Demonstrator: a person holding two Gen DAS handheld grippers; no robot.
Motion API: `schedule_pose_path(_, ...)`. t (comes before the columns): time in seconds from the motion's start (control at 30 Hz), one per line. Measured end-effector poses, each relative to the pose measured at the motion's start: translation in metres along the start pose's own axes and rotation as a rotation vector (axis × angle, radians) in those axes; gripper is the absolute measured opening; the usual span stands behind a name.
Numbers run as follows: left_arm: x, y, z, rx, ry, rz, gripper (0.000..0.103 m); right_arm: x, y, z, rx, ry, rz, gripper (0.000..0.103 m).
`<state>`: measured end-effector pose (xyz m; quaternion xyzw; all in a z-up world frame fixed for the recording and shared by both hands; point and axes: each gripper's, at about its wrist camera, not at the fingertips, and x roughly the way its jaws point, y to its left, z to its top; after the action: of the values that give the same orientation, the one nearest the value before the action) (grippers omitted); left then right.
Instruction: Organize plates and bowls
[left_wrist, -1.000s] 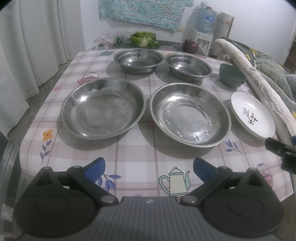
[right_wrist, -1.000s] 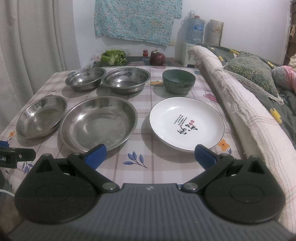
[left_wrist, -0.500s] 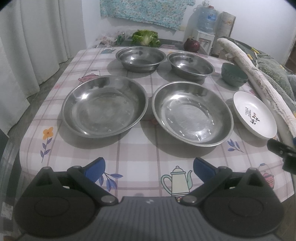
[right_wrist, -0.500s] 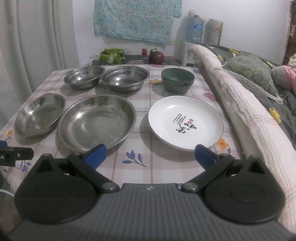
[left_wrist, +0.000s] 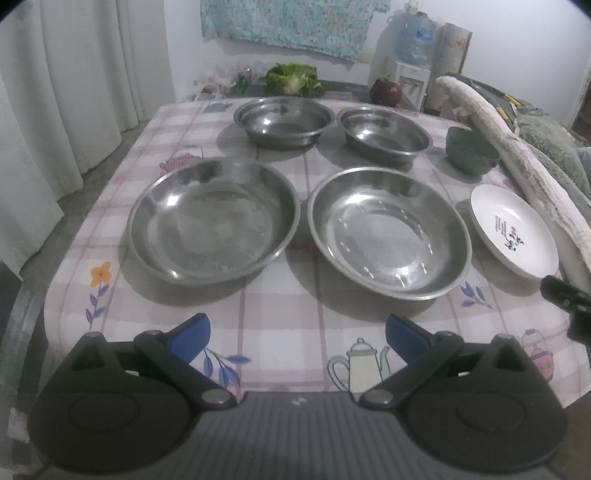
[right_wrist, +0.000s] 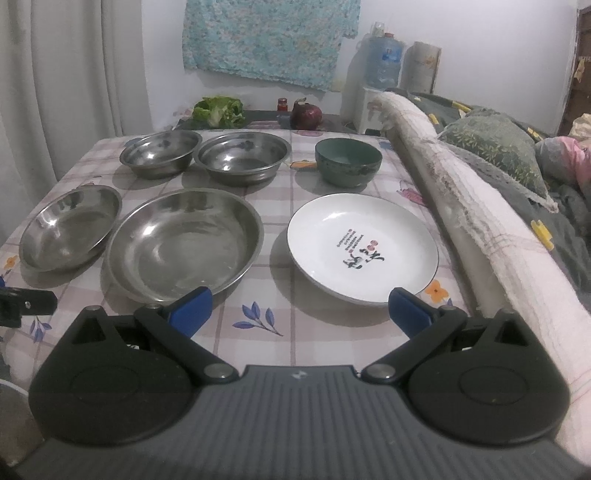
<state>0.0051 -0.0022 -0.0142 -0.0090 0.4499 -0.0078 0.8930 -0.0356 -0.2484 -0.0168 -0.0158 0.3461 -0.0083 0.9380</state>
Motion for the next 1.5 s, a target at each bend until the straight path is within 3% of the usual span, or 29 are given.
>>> schedule_pose_path(0.33, -0.001, 0.011, 0.048, 0.021, -0.092, 0.032, 0.102, -0.007, -0.011, 0.022, 0.013, -0.08, 0.031, 0.102)
schedule_pose_path(0.53, 0.014, 0.027, 0.079, -0.002, -0.071, -0.019, 0.103, 0.005, -0.015, 0.043, -0.009, -0.104, 0.043, 0.102)
schedule_pose_path(0.73, 0.038, 0.046, 0.114, -0.031, -0.025, -0.021, 0.103, 0.034, -0.008, 0.078, -0.024, -0.108, 0.136, 0.102)
schedule_pose_path(1.07, 0.086, 0.073, 0.186, -0.045, -0.011, -0.026, 0.103, 0.113, 0.019, 0.179, -0.086, -0.152, 0.264, 0.102)
schedule_pose_path(1.27, 0.128, 0.075, 0.219, 0.02, -0.07, 0.029, 0.103, 0.191, 0.025, 0.232, -0.03, -0.071, 0.375, 0.1)
schedule_pose_path(1.4, 0.16, 0.083, 0.231, -0.001, -0.08, -0.055, 0.099, 0.245, 0.04, 0.257, 0.022, 0.022, 0.443, 0.091)
schedule_pose_path(1.5, 0.182, 0.09, 0.241, -0.031, -0.056, -0.065, 0.096, 0.278, 0.055, 0.274, 0.045, 0.072, 0.51, 0.086)
